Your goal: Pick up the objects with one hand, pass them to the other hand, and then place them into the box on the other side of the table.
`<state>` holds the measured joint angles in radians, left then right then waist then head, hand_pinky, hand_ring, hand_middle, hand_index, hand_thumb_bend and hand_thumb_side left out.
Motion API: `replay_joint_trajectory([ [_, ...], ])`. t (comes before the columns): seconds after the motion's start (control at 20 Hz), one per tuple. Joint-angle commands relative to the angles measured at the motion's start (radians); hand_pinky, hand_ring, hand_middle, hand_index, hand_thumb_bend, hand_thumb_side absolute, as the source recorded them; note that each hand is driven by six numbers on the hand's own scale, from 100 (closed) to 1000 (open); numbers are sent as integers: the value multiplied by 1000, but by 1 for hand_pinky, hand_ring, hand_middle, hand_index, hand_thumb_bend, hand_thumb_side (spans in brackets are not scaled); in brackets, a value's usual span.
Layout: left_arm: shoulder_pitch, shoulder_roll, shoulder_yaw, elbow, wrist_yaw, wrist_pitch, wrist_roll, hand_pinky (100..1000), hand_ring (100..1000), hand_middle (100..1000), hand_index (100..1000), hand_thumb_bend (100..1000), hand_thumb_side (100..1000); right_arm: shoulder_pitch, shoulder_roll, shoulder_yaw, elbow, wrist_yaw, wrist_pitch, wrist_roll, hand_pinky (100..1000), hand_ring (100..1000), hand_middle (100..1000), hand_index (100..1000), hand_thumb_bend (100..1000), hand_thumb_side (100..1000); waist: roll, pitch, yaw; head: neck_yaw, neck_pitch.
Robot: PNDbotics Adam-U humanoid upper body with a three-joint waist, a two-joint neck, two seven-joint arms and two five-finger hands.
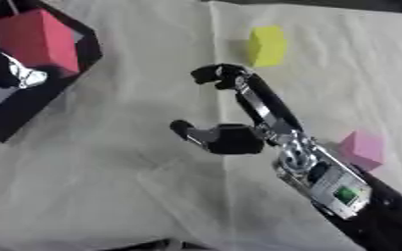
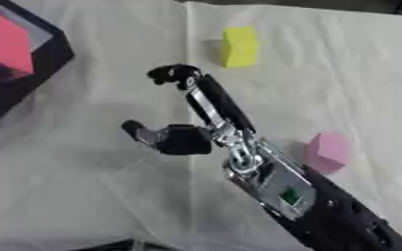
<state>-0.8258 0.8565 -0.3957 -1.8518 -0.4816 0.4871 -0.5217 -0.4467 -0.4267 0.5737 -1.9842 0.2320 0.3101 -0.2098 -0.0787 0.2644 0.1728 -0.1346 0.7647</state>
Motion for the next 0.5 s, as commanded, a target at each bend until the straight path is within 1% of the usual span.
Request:
replay_joint_trajectory([
  [0.05, 3, 62, 41, 11, 4, -1, 47, 684, 533, 523, 414, 318, 100, -16, -4, -11, -16, 3, -37, -7, 835, 845, 706, 802, 529, 358, 4, -13, -4, 30, 5],
  [0.3, 33, 94, 67, 57, -4, -7, 101, 683, 533, 523, 413, 321, 100, -18, -4, -16, -16, -6, -55, -11, 836, 845, 704, 801, 527, 359, 4, -15, -13, 90, 5],
  [0.5, 49, 110, 86, 71, 7, -10, 131, 684, 533, 523, 412, 328, 100, -21, -5, -17, -16, -11, -65, -14, 836, 844, 704, 801, 528, 359, 4, -17, -16, 141, -8],
])
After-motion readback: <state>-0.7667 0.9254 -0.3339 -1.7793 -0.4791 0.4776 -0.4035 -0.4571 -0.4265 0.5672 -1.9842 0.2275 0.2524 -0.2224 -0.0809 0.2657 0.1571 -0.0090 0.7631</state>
